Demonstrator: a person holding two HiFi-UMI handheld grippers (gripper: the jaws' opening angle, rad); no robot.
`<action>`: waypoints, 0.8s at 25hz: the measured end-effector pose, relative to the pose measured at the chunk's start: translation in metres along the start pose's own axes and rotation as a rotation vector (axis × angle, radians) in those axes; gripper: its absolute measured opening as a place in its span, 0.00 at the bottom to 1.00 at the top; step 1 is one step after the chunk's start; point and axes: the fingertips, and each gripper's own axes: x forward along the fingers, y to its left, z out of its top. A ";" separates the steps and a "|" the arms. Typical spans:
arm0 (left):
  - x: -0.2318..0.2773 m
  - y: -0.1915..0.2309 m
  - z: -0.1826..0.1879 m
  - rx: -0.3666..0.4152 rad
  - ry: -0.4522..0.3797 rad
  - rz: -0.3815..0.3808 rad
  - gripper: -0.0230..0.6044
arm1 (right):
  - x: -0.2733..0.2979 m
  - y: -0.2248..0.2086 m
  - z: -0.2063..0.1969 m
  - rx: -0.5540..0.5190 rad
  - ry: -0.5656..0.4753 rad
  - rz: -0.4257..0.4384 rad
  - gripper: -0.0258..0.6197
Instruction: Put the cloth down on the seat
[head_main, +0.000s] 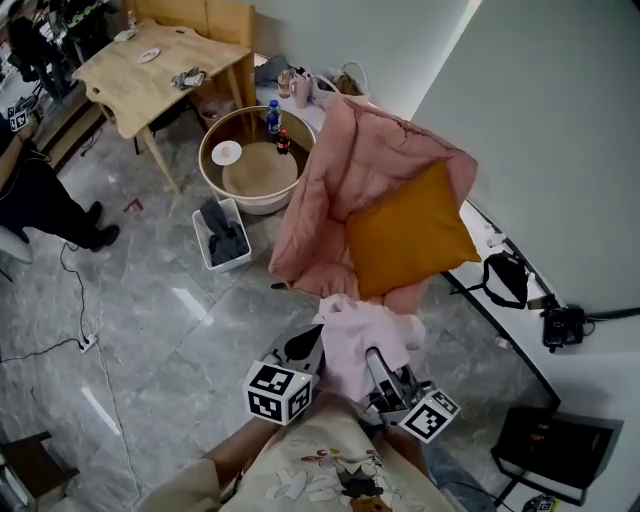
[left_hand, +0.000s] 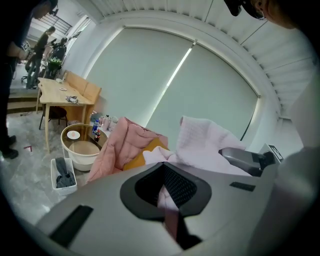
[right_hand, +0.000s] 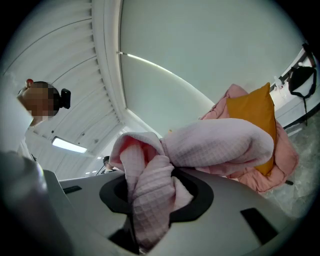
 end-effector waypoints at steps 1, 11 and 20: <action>-0.001 0.004 -0.002 -0.014 0.004 0.004 0.04 | 0.003 -0.001 -0.002 0.004 0.013 -0.004 0.29; 0.002 0.032 -0.001 -0.043 0.005 0.048 0.04 | 0.039 -0.006 -0.008 0.023 0.074 0.019 0.30; 0.030 0.041 0.020 -0.029 -0.012 0.120 0.04 | 0.070 -0.028 0.014 0.063 0.121 0.082 0.29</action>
